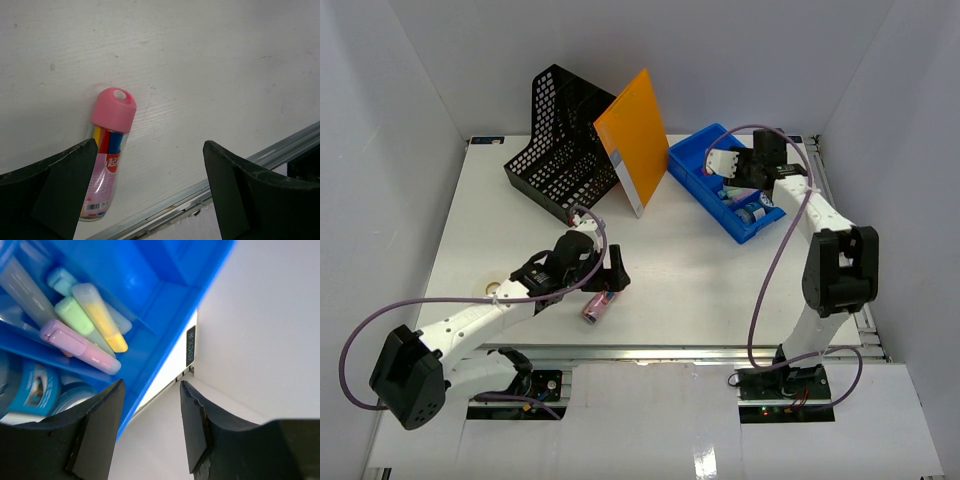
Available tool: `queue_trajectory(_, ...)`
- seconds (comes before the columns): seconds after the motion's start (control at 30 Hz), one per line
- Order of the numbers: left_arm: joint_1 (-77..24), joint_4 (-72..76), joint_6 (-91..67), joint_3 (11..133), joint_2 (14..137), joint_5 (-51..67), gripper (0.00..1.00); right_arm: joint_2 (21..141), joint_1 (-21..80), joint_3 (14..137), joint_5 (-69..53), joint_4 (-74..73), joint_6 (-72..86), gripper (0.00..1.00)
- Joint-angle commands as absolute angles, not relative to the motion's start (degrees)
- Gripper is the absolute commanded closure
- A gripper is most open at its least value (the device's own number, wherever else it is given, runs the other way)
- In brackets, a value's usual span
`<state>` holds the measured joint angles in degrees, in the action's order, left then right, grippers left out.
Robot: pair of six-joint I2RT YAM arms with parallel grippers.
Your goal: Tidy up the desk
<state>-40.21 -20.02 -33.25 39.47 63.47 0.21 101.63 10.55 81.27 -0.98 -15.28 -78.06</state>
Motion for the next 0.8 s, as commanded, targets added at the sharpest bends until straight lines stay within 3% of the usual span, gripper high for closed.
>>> queue_trajectory(0.0, -40.1, -29.6, -31.7, 44.1, 67.9, -3.1, 0.02, 89.3, 10.4, 80.7, -22.3, -26.0, -53.3, 0.45)
queue_trajectory(0.2, -42.0, -35.8, -28.9, 49.6, 76.9, -7.5, 0.02, 75.2, 10.4, 62.9, -46.4, -27.6, -46.1, 0.38)
queue_trajectory(0.4, -45.0, -38.3, -24.5, 54.4, 87.0, -11.4, 0.04, 69.2, 10.2, 54.9, -51.7, -26.2, -43.2, 0.36)
queue_trajectory(0.6, -48.0, -39.5, -23.1, 58.0, 95.2, -13.2, 0.27, 63.9, 8.8, 52.2, -56.7, -25.7, -40.2, 0.35)
queue_trajectory(0.7, -48.6, -39.8, -23.8, 59.0, 95.5, -13.2, 0.46, 61.9, 7.0, 50.8, -57.9, -24.6, -39.2, 0.35)
queue_trajectory(0.77, -48.7, -39.7, -24.6, 60.2, 95.4, -12.2, 0.69, 60.2, 5.2, 50.3, -59.2, -24.4, -38.8, 0.35)
